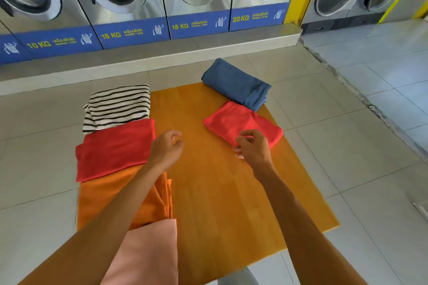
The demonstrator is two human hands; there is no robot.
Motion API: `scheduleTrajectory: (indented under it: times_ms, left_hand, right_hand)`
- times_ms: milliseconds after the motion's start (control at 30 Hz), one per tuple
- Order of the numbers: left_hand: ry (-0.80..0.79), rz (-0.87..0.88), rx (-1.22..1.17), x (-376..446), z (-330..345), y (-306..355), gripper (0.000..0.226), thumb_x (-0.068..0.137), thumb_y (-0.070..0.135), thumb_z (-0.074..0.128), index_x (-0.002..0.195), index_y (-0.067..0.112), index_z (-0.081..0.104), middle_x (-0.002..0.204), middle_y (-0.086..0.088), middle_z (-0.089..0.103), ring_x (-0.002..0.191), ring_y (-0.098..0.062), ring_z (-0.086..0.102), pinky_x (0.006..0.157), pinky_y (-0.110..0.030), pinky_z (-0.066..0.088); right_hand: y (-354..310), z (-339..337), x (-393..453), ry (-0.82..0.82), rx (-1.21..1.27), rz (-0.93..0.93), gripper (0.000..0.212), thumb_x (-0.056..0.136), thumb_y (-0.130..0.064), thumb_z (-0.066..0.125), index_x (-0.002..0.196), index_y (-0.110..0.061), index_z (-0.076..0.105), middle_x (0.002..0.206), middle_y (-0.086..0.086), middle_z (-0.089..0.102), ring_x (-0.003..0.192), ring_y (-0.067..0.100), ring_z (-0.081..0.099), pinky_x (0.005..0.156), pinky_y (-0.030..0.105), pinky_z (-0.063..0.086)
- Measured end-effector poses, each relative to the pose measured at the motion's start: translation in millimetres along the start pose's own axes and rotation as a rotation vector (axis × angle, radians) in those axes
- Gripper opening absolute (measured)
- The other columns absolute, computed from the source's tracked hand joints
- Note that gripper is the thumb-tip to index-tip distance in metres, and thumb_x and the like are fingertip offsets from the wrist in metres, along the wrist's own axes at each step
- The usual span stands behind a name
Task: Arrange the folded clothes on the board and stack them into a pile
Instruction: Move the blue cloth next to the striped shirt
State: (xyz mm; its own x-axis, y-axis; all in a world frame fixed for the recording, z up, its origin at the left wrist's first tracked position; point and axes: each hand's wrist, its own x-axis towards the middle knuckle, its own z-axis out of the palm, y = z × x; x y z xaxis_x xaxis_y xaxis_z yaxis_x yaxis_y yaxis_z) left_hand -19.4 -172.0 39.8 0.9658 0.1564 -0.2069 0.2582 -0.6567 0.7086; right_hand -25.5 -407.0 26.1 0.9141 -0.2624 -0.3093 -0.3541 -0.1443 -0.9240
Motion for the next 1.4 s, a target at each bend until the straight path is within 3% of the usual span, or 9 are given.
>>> scheduleTrajectory:
  times_ms: [367,500,567,767,933,1000,1133,1267,1400]
  left_hand:
    - [-0.066,-0.082,-0.076,141.8,91.9,71.5,0.035,0.090,0.018,0.056,0.125,0.016,0.061,0.132,-0.003,0.060,0.124,-0.015,0.055,0.097,-0.027,0.045]
    - [-0.048,-0.087,-0.052,190.7,106.0,86.0,0.040,0.090,0.019,0.056,0.130,0.017,0.056,0.134,-0.002,0.057,0.121,-0.016,0.055,0.097,-0.025,0.043]
    - [-0.003,-0.085,-0.023,215.5,111.4,94.9,0.042,0.090,0.019,0.056,0.133,0.016,0.052,0.137,-0.003,0.055,0.124,-0.018,0.053,0.101,-0.027,0.042]
    - [0.296,-0.077,-0.026,302.5,97.8,115.1,0.050,0.090,0.016,0.057,0.139,0.012,0.045,0.141,-0.007,0.049,0.127,-0.022,0.049,0.093,-0.023,0.039]
    - [-0.033,-0.119,-0.088,341.3,94.3,116.2,0.095,0.082,0.058,0.063,0.154,0.022,0.013,0.159,-0.003,0.026,0.144,-0.024,0.030,0.112,-0.038,0.032]
    - [-0.120,-0.132,-0.022,341.5,103.0,108.5,0.100,0.075,0.069,0.062,0.152,0.020,0.021,0.155,-0.003,0.034,0.140,-0.025,0.037,0.109,-0.040,0.038]
    - [0.011,-0.167,0.134,332.6,110.3,82.0,0.107,0.058,0.093,0.044,0.135,0.019,0.047,0.135,-0.008,0.050,0.121,-0.026,0.054,0.094,-0.043,0.053]
    - [0.015,-0.308,-0.075,302.6,96.7,57.8,0.083,0.057,0.087,0.058,0.100,0.016,0.068,0.095,0.003,0.072,0.086,-0.012,0.069,0.077,-0.035,0.060]
    - [0.131,-0.452,-0.234,274.1,88.0,24.1,0.085,0.055,0.081,0.067,0.107,0.014,0.063,0.102,0.006,0.067,0.091,-0.012,0.065,0.070,-0.026,0.056]
  right_hand:
    - [-4.1,-33.8,170.8,0.078,-0.127,0.059,0.015,0.086,-0.022,0.062,0.100,-0.020,0.058,0.088,0.002,0.065,0.077,0.016,0.061,0.072,0.038,0.055]
    - [-1.5,-28.2,217.0,0.209,-0.151,0.197,0.073,0.083,-0.042,0.063,0.141,-0.005,0.038,0.131,0.008,0.055,0.112,0.025,0.060,0.092,0.041,0.052]
    - [4.1,-18.7,231.6,0.214,-0.142,0.242,0.089,0.081,-0.053,0.061,0.146,-0.002,0.029,0.134,0.012,0.056,0.115,0.029,0.060,0.097,0.045,0.051]
    - [20.8,-2.9,265.5,0.132,-0.215,0.171,0.056,0.083,-0.042,0.069,0.125,-0.009,0.051,0.107,0.003,0.068,0.098,0.024,0.067,0.085,0.042,0.056]
    - [26.2,-8.3,272.9,0.079,-0.235,0.136,0.037,0.088,-0.033,0.068,0.118,-0.013,0.058,0.104,0.001,0.068,0.095,0.022,0.066,0.084,0.040,0.054]
    - [28.0,-8.3,273.7,0.077,-0.226,0.141,0.037,0.088,-0.033,0.068,0.119,-0.015,0.060,0.104,0.000,0.070,0.097,0.022,0.067,0.088,0.043,0.055]
    - [21.9,-10.2,278.6,0.030,-0.237,0.140,0.041,0.087,-0.028,0.067,0.126,-0.016,0.059,0.110,0.000,0.069,0.099,0.022,0.066,0.089,0.043,0.054]
    - [5.9,0.5,291.2,-0.048,-0.197,0.071,0.049,0.083,-0.034,0.071,0.127,-0.021,0.056,0.110,-0.004,0.067,0.094,0.013,0.065,0.075,0.031,0.051]
    - [-6.7,24.8,308.5,-0.102,-0.188,0.061,0.050,0.082,-0.058,0.064,0.118,-0.024,0.062,0.105,-0.003,0.072,0.097,0.018,0.070,0.086,0.045,0.058]
